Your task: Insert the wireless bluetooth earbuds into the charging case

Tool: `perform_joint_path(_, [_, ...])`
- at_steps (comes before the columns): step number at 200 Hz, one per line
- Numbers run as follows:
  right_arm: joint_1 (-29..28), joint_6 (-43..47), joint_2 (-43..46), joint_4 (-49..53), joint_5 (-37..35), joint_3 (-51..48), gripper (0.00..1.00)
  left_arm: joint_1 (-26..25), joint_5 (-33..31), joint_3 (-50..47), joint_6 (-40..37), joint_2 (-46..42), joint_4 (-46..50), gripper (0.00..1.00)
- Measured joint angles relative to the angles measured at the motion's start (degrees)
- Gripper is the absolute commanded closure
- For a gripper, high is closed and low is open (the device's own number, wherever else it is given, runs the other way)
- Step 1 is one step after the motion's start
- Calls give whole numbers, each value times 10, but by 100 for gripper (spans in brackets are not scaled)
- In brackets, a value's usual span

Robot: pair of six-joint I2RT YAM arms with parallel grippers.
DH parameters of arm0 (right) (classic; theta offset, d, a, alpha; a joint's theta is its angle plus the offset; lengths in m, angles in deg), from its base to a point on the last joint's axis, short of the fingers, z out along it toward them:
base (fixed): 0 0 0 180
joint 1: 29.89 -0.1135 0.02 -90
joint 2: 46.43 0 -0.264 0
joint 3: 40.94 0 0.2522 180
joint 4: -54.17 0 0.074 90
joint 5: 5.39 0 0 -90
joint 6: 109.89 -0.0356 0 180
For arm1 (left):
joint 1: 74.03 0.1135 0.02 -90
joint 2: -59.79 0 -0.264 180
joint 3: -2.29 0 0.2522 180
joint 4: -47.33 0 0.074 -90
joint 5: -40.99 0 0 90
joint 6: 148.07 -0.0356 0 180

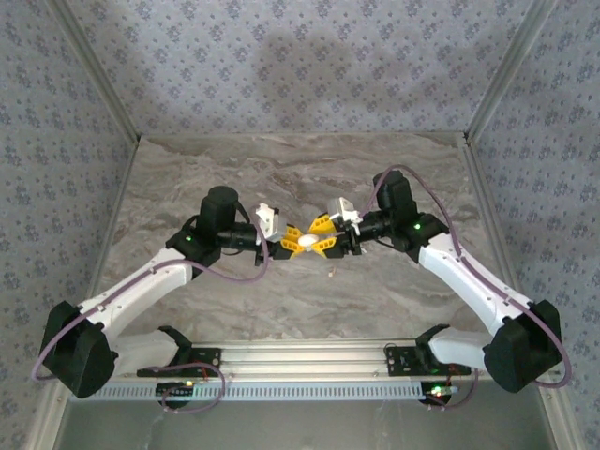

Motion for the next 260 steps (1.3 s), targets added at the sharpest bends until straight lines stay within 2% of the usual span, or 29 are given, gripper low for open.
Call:
perform_joint_path(21, [1,5,0,5,0,0,79,0,0,-2,7,0,-1,80])
perform_joint_path(59, [-1,11,0,17,-10,5,81,0,-4,-2,14,0,-4,57])
perform_joint_path(122, [-6,20,0,34,-26,14,82,1,-6,-2,10,2,5,54])
perform_joint_path(171, [-10,20,-5,35,-28,19,82,1,-6,-2,7,2,7,58])
perform_joint_path(211, [-13,20,-8,35,-29,21,81,1,-6,-2,2,2,13,67])
perform_joint_path(235, [-14,20,-8,35,-29,21,81,1,-6,-2,-1,3,20,75])
perform_joint_path(245, [-14,20,-8,36,-31,21,75,1,-6,-2,-4,3,21,77])
perform_joint_path(252, [-14,19,-8,36,-33,21,64,1,-7,-2,-5,3,21,77])
perform_joint_path(260, [-15,21,-8,35,-36,21,59,0,-8,-2,-5,3,21,78])
